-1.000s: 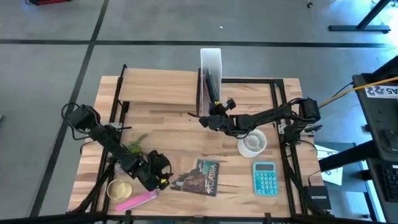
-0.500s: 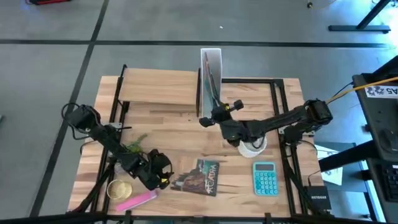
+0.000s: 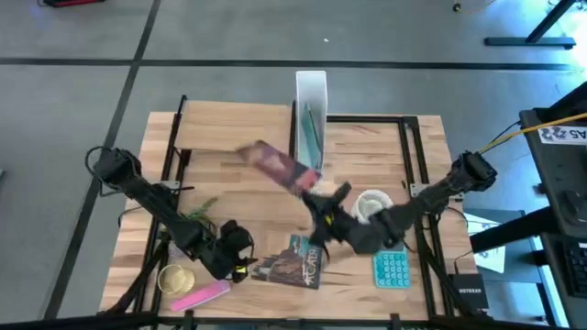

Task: Stock shelves
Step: Remove the purple book from the white bookshelf

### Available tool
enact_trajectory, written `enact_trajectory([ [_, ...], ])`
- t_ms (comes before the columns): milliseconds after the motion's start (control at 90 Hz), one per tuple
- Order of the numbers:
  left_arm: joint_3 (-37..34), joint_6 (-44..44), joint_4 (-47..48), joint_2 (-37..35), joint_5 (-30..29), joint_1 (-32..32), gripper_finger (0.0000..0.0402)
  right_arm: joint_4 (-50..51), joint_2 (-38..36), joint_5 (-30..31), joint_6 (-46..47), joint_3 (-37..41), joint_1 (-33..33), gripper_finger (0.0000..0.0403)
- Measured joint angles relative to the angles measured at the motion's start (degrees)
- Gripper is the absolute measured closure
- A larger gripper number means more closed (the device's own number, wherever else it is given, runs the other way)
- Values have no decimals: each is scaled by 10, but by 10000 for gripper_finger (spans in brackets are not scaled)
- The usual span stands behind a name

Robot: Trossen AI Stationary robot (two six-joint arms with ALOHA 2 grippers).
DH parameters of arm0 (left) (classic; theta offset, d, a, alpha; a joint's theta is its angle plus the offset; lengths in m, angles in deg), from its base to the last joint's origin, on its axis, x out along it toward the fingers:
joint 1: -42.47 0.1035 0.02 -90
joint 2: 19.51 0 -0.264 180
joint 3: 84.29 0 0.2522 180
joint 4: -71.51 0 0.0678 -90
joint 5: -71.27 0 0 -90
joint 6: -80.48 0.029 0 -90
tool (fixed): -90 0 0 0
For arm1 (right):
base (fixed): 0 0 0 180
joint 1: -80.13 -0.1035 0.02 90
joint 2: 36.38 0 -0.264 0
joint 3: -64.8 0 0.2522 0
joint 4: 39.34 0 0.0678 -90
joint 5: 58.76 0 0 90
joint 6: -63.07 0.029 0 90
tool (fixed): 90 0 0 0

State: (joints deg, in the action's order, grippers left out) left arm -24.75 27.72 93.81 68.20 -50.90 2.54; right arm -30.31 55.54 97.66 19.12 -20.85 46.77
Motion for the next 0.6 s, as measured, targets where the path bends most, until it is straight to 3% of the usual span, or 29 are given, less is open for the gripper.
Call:
enact_trajectory([
  [144,7,57,-2,-45,0,-9,163,118,12,-6,121,12,-47,403],
  [233,9,104,-10,-73,0,-18,163,152,32,-43,185,14,-67,403],
  [467,10,210,-75,-129,-4,-50,163,156,105,-104,227,14,-104,403],
  [600,10,248,-104,-138,-25,-59,163,171,138,-173,203,14,-118,402],
])
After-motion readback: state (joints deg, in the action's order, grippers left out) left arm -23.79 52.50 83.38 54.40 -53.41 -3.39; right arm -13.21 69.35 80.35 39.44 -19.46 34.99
